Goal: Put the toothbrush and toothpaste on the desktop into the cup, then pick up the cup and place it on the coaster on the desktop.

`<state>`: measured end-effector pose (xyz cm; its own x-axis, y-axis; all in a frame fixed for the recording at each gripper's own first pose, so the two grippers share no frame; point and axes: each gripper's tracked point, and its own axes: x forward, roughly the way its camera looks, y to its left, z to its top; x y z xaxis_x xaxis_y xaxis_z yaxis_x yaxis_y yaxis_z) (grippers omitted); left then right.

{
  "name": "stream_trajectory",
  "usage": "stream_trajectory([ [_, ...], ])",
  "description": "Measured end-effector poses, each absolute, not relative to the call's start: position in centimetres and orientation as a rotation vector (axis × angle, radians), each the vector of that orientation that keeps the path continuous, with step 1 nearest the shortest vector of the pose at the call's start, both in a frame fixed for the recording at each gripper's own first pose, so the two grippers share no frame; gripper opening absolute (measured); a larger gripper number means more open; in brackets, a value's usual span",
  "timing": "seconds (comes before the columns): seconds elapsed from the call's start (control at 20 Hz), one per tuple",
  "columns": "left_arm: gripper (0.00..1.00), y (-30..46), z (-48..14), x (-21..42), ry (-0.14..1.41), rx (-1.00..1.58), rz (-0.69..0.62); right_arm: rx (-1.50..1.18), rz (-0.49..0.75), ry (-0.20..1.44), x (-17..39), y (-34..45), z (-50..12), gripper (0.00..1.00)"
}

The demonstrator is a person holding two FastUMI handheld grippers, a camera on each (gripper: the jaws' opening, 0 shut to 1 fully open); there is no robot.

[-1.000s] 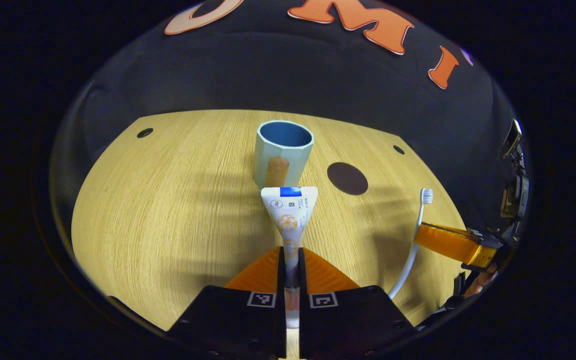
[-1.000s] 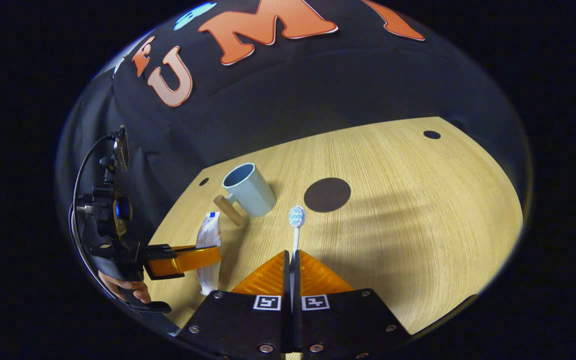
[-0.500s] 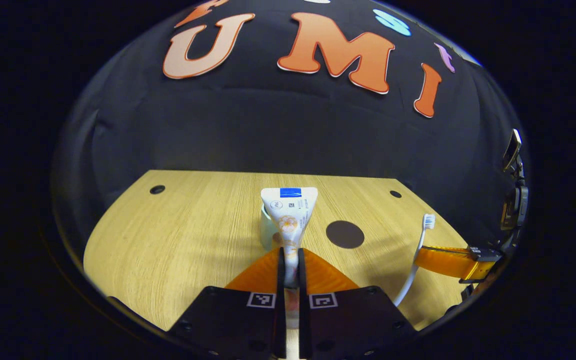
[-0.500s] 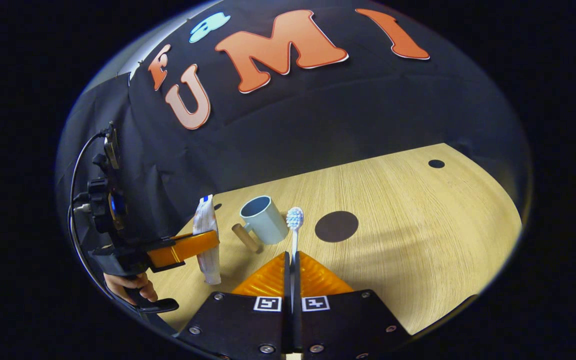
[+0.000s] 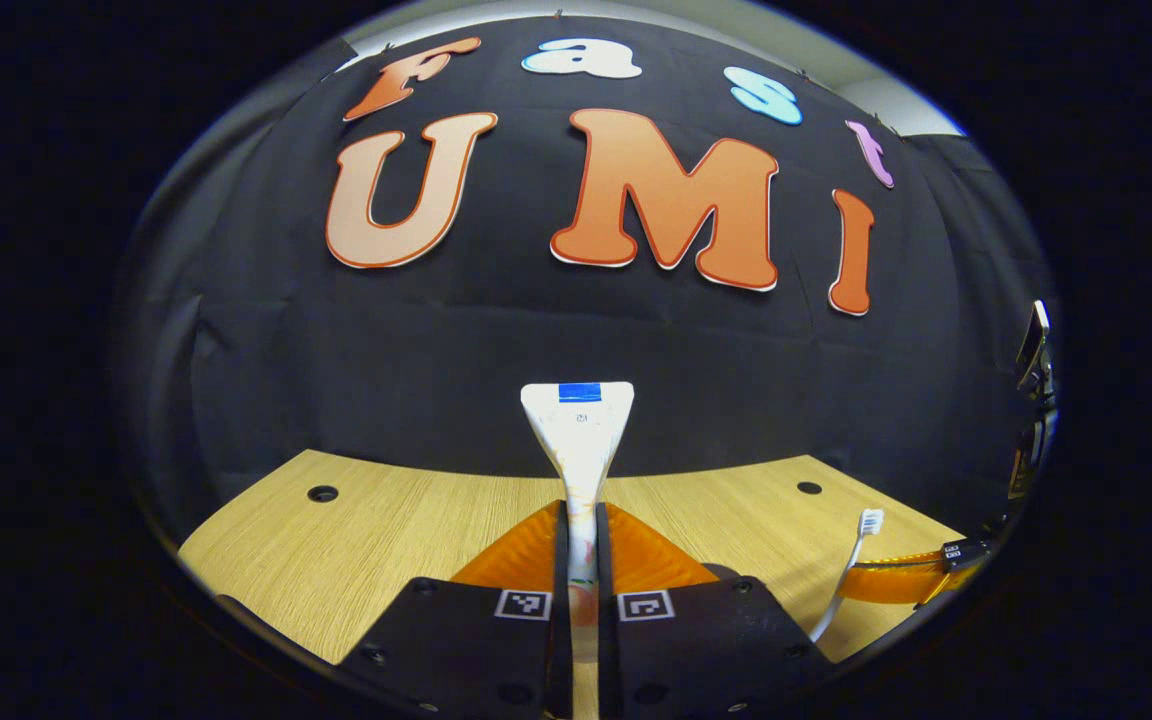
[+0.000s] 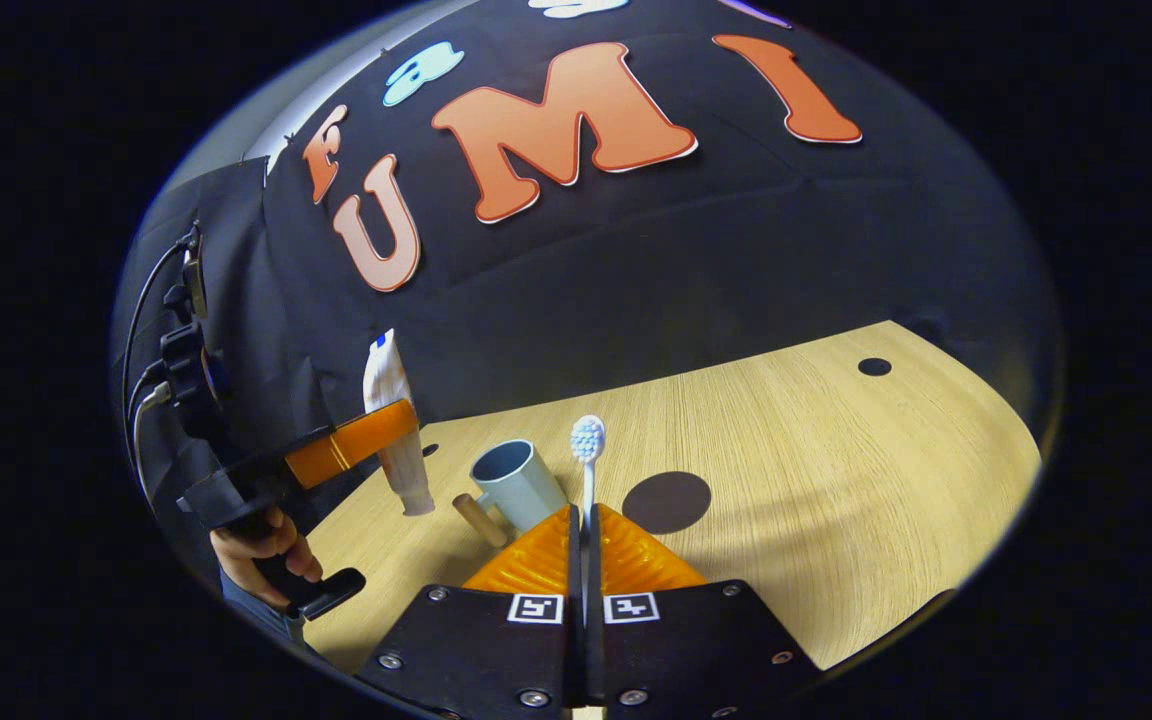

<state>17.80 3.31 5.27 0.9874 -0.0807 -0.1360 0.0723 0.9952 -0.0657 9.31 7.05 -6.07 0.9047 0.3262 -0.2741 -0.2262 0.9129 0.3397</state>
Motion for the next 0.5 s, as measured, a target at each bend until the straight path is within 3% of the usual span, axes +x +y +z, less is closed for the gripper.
stream_trajectory([
  [0.2, 0.09, 4.0, 6.0, 20.9, 0.059, -0.104, -0.066, 0.284, 0.297, 0.274, 10.6, 7.1, -4.9, 0.0],
  [0.5, 0.1, 3.9, 3.7, 24.5, 0.064, -0.149, -0.074, 0.272, 0.298, 0.236, 12.9, 7.6, -4.2, 0.0],
])
